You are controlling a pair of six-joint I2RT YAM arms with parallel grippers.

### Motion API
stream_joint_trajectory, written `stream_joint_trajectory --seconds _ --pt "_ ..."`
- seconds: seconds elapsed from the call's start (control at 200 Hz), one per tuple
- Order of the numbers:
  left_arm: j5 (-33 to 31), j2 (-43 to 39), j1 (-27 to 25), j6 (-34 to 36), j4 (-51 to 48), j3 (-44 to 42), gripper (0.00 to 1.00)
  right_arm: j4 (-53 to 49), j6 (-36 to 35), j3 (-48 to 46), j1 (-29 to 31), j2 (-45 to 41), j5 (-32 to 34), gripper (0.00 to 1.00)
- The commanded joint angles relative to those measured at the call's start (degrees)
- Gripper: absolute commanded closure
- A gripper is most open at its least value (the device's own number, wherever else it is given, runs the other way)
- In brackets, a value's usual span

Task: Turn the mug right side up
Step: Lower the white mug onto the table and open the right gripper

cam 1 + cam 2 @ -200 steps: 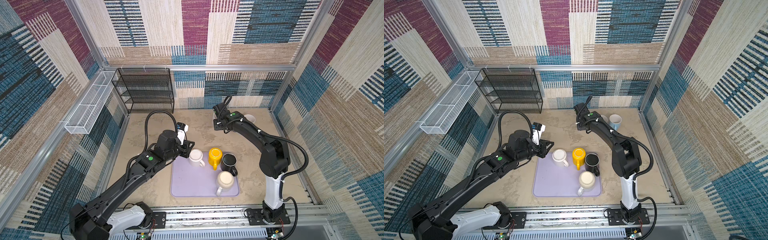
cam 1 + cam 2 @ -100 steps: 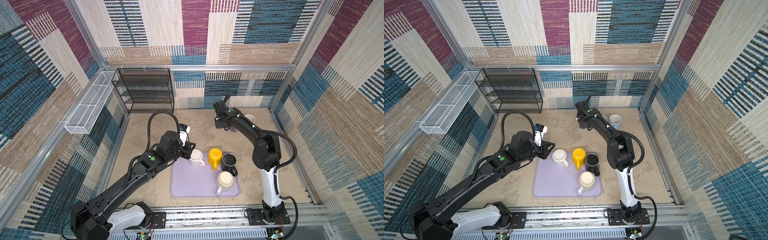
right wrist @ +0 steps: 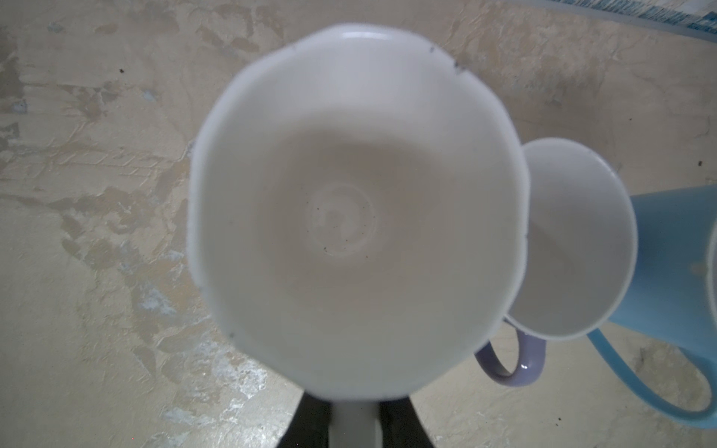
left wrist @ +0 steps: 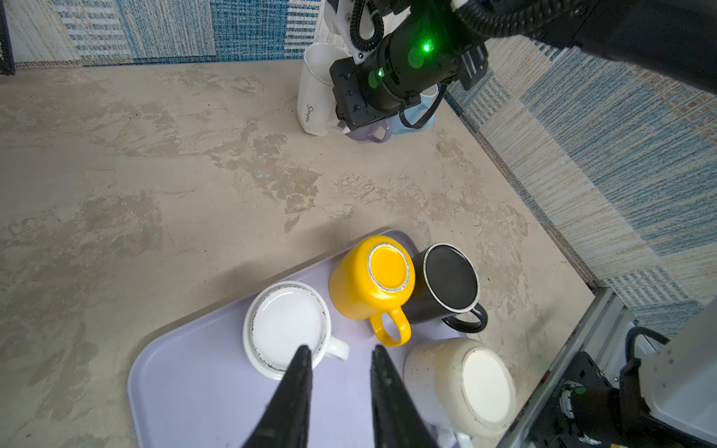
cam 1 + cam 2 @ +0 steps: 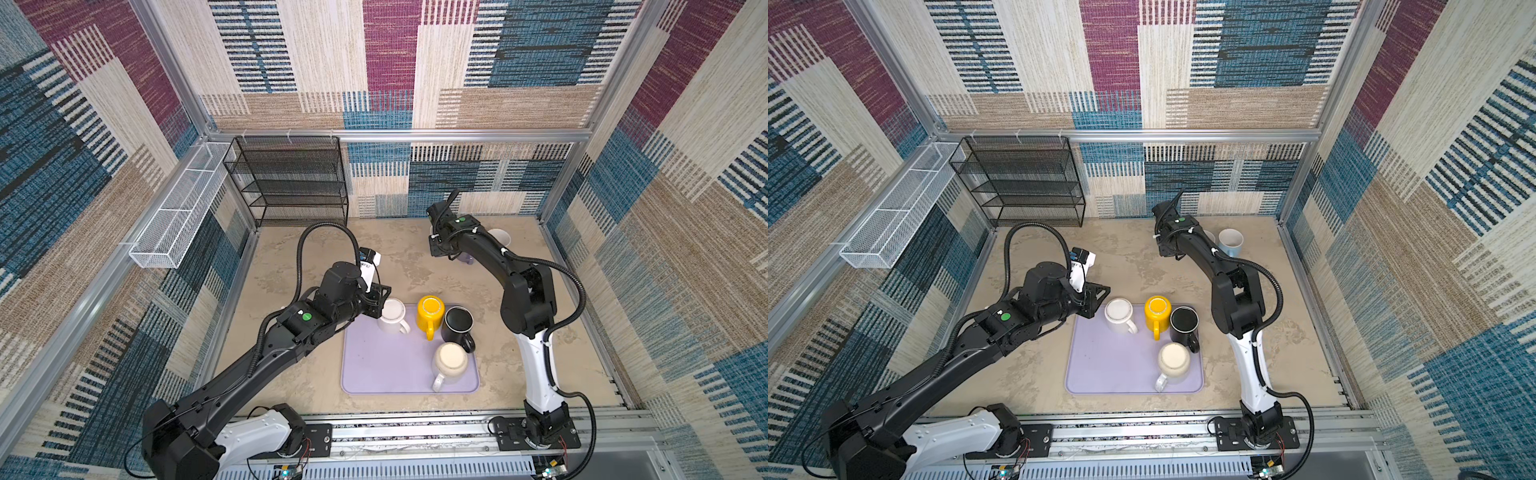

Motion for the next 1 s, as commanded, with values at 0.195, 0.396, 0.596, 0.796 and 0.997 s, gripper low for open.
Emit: stream_joint_trajectory --seconds 0.195,0.396,0.596,0.796,0.997 --pt "-0.90 -0.08 -0.09 1.74 -1.15 1.41 0.72 2.27 -0.11 0.24 -0.08 0.95 0.66 1.00" --pt "-1.02 0.09 -0.13 1.98 -1.55 1.92 0.72 1.89 0.33 0.19 -0.30 1.50 0.82 0.98" --pt "-1.09 0.03 -0.11 2.33 -2.11 2.36 0.72 1.43 0.51 0.10 -0.49 1.66 0.22 0.83" --pt "-1.09 0.09 -0.16 2.30 -2.27 2.67 0.72 1.28 0.64 -0.35 -0.58 1.31 -1.20 0.69" --pt "-1.19 -0.14 -0.26 2.28 -2.45 2.67 0.72 1.61 0.61 -1.39 -0.67 0.27 -1.80 0.57"
